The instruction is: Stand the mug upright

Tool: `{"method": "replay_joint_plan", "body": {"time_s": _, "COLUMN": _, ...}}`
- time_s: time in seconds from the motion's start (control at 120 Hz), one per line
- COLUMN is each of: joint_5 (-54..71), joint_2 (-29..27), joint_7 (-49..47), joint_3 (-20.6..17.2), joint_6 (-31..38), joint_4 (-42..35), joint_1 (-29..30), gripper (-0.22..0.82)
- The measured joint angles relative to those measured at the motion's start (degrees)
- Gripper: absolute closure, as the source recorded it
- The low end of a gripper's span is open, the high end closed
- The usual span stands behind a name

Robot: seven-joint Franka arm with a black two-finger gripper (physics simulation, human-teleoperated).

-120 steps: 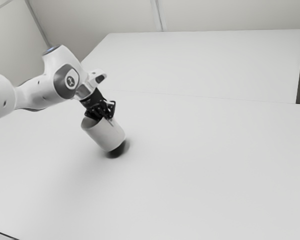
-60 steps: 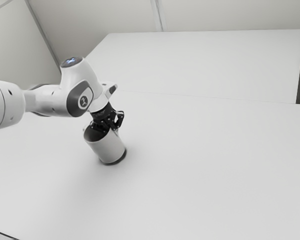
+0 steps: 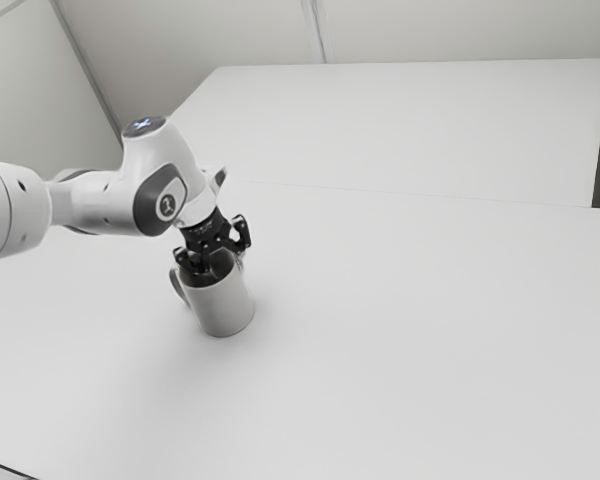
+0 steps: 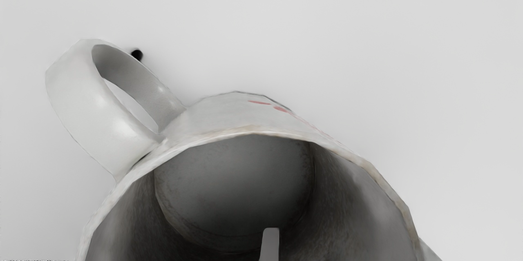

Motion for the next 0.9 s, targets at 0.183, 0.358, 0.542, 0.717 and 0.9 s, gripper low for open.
{"method": "replay_joint_plan", "body": {"time_s": 0.183, "joint_5": 0.0, "joint_2": -0.5, "joint_7": -2.0, "joint_3": 0.1, "joint_6": -2.7, "joint_4": 1.8, "joint_1": 0.0, "gripper": 0.14}}
{"method": "replay_joint_plan", "body": {"time_s": 0.358, "joint_5": 0.1, "joint_2": -2.1, "joint_7": -3.0, "joint_3": 0.1, "joint_6": -5.6, "joint_4": 3.0, "joint_1": -0.3, "gripper": 0.06}}
{"method": "replay_joint_plan", "body": {"time_s": 0.542, "joint_5": 1.2, "joint_2": -3.5, "joint_7": -2.6, "joint_3": 0.1, "joint_6": -9.8, "joint_4": 7.5, "joint_1": -0.3, "gripper": 0.03}}
{"method": "replay_joint_plan", "body": {"time_s": 0.717, "joint_5": 6.0, "joint_2": -4.4, "joint_7": 3.9, "joint_3": -0.3, "joint_6": -18.7, "joint_4": 18.0, "joint_1": 0.0, "gripper": 0.01}}
{"method": "replay_joint_plan", "body": {"time_s": 0.9, "joint_5": 9.7, "joint_2": -4.8, "joint_7": 15.4, "joint_3": -0.3, "joint_6": -25.9, "joint_4": 26.6, "joint_1": 0.0, "gripper": 0.0}}
